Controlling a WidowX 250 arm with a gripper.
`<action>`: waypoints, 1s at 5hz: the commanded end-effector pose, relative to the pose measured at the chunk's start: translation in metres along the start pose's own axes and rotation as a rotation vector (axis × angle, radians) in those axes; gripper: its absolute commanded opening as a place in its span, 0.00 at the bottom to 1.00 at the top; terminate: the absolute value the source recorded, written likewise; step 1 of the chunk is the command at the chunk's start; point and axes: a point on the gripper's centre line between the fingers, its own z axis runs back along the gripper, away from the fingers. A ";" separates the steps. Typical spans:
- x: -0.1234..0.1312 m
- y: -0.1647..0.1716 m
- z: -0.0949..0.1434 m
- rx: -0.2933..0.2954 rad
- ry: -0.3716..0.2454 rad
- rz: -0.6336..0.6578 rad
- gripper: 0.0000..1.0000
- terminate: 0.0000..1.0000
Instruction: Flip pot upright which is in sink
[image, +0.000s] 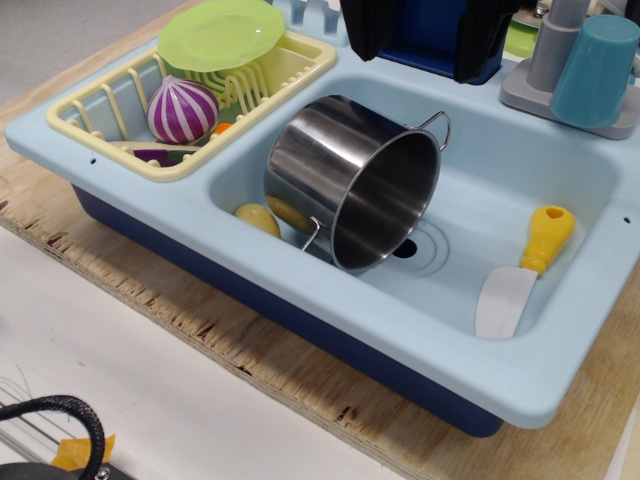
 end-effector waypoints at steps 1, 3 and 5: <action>0.000 0.000 0.000 0.000 0.000 0.000 1.00 0.00; -0.005 -0.009 -0.016 0.162 0.049 0.004 1.00 0.00; -0.013 -0.010 -0.037 0.338 0.098 -0.029 1.00 0.00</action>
